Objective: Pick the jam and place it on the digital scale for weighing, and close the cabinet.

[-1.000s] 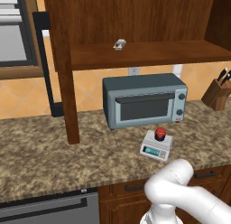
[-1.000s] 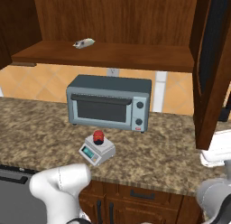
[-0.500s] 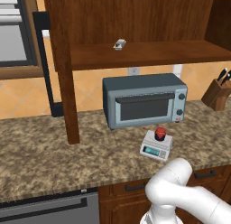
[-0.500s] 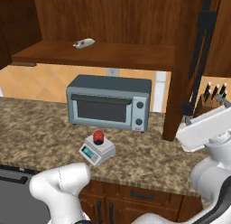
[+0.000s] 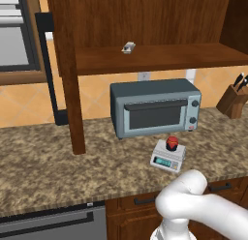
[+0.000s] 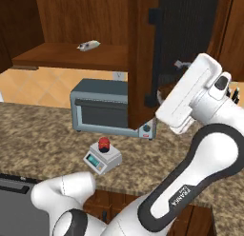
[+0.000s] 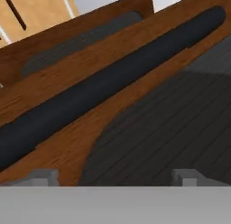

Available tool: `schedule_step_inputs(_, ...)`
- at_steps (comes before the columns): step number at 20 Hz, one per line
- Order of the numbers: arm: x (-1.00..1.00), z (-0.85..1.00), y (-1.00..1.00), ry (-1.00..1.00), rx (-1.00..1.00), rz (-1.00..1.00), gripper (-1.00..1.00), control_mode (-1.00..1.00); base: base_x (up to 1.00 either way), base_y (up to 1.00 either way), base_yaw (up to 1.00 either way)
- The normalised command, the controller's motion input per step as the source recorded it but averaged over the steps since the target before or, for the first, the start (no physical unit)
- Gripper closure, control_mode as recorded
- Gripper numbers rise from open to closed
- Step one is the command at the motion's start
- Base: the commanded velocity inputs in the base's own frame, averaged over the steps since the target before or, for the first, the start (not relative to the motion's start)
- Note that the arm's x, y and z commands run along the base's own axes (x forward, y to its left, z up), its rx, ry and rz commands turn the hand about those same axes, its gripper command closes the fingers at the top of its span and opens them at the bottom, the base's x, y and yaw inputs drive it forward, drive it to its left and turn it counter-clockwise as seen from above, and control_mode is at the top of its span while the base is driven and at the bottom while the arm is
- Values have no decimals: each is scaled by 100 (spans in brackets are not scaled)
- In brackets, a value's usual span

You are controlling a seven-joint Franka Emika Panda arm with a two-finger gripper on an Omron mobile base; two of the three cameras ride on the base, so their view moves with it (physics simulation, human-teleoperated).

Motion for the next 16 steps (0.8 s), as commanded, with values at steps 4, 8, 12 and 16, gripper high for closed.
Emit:
schedule_step_inputs(4, 99, -24, 100, 27, -39, -21, -100, -100, 0, 0, 0)
schedule_step_inputs(8, 100, -39, 100, 8, -28, -34, -100, -100, 0, 0, 0)
schedule_step_inputs(12, 100, -14, 100, 12, -29, -34, -100, -100, 0, 0, 0)
schedule_step_inputs(16, 100, -17, 79, 8, -25, -33, -100, -100, 0, 0, 0)
